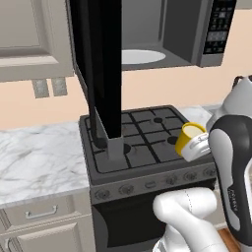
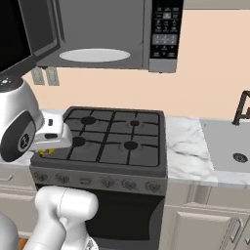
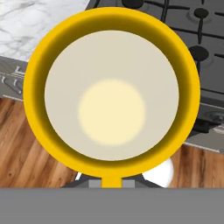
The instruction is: Pick the mug from the counter and place it inside the microwave. Then close the microwave.
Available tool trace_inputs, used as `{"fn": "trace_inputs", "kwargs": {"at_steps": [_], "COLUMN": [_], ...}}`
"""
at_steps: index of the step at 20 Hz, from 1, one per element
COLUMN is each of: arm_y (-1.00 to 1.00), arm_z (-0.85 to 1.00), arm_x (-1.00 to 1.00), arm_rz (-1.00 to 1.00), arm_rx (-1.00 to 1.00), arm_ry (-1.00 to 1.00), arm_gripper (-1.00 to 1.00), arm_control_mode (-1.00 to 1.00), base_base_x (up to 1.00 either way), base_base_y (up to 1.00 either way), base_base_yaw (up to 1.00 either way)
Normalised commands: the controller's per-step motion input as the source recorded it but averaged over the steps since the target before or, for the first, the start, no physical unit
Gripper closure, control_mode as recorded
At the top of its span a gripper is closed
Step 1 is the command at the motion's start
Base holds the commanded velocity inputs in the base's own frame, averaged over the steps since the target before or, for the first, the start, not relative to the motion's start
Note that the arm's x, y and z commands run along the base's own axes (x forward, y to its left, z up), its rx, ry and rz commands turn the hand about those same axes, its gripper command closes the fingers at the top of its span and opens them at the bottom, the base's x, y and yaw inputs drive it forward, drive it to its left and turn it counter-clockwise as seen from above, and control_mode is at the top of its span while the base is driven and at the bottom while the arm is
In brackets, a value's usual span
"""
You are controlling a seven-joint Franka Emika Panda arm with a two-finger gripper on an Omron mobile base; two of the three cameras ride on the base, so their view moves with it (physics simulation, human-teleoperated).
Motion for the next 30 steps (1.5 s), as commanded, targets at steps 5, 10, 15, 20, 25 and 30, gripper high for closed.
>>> {"fn": "trace_inputs", "kwargs": {"at_steps": [5, 10, 15, 20, 25, 30], "arm_y": [0.00, 0.00, 0.00, 0.00, 0.00, 0.00], "arm_z": [0.00, 0.00, 0.00, 0.00, 0.00, 0.00], "arm_x": [0.00, 0.00, 0.00, 0.00, 0.00, 0.00], "arm_rz": [0.00, 0.00, 0.00, 0.00, 0.00, 0.00], "arm_rx": [0.00, 0.00, 0.00, 0.00, 0.00, 0.00], "arm_ry": [0.00, 0.00, 0.00, 0.00, 0.00, 0.00], "arm_gripper": [1.00, 1.00, 1.00, 1.00, 1.00, 1.00], "arm_control_mode": [1.00, 1.00, 1.00, 1.00, 1.00, 1.00], "base_base_x": [0.04, 0.31, 0.06, 0.09, 0.00, 0.00], "base_base_y": [0.00, 0.00, 0.00, 0.00, 0.00, 0.00], "base_base_yaw": [0.00, -0.02, -0.04, -0.02, 0.00, 0.00]}}
